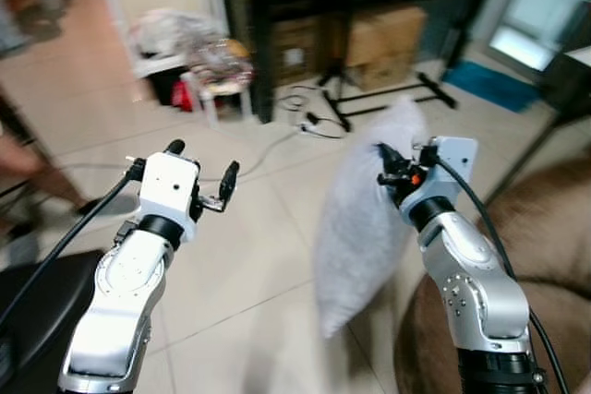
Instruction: Move the pillow to the sofa from floor
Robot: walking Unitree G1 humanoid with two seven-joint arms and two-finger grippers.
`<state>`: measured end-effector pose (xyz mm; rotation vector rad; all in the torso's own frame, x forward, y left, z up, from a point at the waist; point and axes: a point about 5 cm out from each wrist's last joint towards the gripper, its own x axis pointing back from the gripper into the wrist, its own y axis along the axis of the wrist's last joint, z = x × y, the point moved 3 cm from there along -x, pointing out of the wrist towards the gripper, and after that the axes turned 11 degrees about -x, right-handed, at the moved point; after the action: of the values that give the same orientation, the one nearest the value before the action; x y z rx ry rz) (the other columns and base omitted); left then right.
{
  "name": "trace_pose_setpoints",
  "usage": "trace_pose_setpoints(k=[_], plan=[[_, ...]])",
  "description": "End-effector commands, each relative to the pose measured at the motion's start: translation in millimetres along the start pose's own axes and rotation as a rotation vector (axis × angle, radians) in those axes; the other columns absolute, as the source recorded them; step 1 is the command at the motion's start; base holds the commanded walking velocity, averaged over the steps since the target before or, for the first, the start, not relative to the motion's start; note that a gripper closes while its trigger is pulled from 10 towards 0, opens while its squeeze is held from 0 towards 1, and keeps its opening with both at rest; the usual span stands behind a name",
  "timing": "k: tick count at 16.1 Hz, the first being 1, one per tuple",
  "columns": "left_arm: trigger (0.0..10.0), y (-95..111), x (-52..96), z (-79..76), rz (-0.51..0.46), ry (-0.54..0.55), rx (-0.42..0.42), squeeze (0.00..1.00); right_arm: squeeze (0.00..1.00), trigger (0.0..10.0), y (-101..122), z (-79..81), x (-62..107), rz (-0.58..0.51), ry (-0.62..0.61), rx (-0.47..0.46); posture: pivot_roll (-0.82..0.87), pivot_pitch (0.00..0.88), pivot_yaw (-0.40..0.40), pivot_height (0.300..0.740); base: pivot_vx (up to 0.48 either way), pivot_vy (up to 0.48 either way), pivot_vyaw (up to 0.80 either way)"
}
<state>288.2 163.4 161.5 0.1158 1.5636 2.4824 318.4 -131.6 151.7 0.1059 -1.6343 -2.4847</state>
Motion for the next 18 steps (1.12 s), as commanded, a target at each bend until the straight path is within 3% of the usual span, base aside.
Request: trace_pose_setpoints(k=[1,7,11,15,18], plan=[[10.0,-1,-1.4,0.3,0.001,0.010,-0.004,0.14,0.00,10.0,12,3.1,-1.1,-0.046,0.007,0.016,-0.11,0.000,0.027,0.740,0.000,0.000,-0.80],[10.0,-2,-0.6,8.7,0.010,0.068,0.016,0.12,0.00,10.0,10,5.1,-1.0,-0.039,0.014,0.024,-0.10,0.000,0.018,0.740,0.000,0.000,-0.80],[10.0,-4,0.9,11.9,0.021,0.090,0.014,0.07,0.00,10.0,25,11.6,-3.2,-0.106,0.038,-0.021,-0.09,0.000,0.020,0.740,0.000,0.000,-0.80],[10.0,-2,0.1,21.1,0.013,0.121,-0.028,0.06,0.00,10.0,52,29.9,-5.5,-0.205,0.105,-0.113,-0.09,0.000,0.029,0.740,0.000,0.000,-0.80],[10.0,0,1.1,25.1,0.005,0.129,-0.043,0.06,0.00,10.0,43,28.5,-8.8,-0.177,0.089,-0.124,-0.07,0.000,0.029,0.740,0.000,0.000,-0.80]])
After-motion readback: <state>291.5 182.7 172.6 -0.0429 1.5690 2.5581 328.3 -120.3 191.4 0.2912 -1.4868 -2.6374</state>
